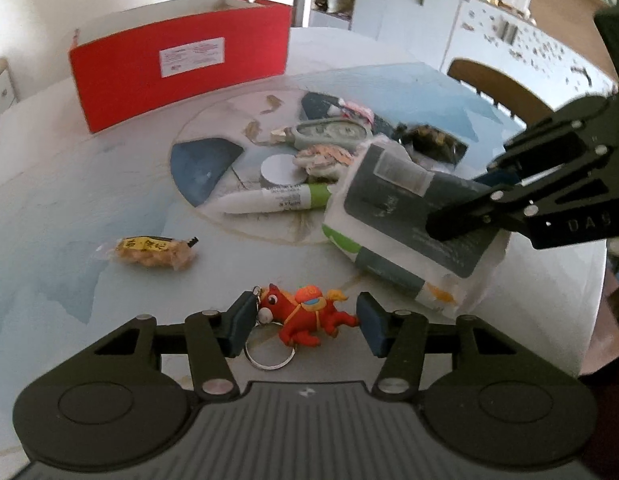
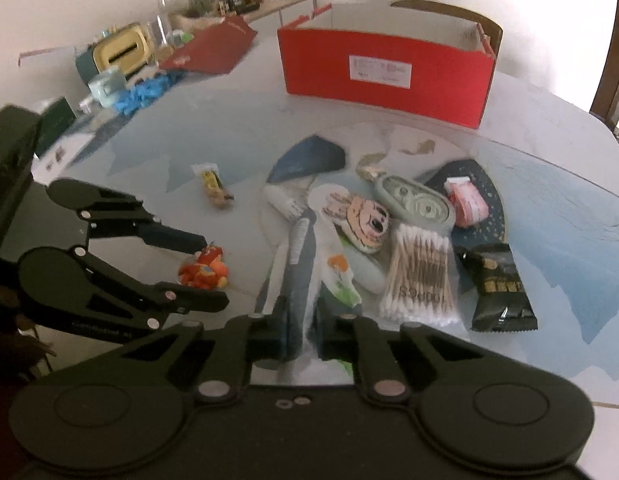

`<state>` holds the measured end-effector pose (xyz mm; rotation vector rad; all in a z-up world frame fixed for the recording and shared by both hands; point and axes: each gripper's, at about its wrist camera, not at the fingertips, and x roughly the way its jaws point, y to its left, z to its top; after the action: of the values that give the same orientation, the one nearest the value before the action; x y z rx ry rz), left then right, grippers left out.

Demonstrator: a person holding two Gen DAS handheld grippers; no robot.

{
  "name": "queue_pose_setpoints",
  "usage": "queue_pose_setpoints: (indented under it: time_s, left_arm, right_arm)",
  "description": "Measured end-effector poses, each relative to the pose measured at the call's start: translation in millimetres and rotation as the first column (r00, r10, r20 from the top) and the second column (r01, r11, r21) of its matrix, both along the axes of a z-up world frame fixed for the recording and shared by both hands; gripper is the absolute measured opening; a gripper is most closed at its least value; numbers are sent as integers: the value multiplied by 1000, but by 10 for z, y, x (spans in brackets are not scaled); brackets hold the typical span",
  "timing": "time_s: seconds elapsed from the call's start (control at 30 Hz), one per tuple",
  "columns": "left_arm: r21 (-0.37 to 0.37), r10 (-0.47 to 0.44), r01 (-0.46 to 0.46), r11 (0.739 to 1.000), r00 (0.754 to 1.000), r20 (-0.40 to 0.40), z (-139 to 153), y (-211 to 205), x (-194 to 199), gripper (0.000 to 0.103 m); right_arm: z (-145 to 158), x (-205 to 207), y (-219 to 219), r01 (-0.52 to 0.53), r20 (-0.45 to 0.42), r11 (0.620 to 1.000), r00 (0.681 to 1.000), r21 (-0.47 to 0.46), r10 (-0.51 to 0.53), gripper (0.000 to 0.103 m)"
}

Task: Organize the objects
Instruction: 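Grasp the red keychain toy with left tool while right tool grasps the wipes pack, then carry the keychain toy and wipes pack with both tools into the red box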

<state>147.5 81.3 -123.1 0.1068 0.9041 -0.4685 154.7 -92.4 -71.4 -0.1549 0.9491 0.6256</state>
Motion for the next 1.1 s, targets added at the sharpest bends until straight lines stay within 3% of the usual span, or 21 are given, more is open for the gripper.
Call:
queue_pose_setpoints:
  time_s: [0.33, 0.63, 1.1]
  left_arm:
    - [-87, 77, -72, 994, 995, 55, 477, 53, 108, 54]
    - [-125, 88, -72, 990, 988, 129, 945, 63, 369, 54]
    - [-79, 94, -78, 994, 970, 224, 1425, 122, 1017, 54]
  right_arm:
    - [406, 131, -152, 83, 55, 993, 995, 82, -87, 11]
    - [800, 435, -252, 129, 139, 986, 980, 106, -143, 11]
    - [1266, 1216, -300, 158, 230, 980, 956, 118, -182, 11]
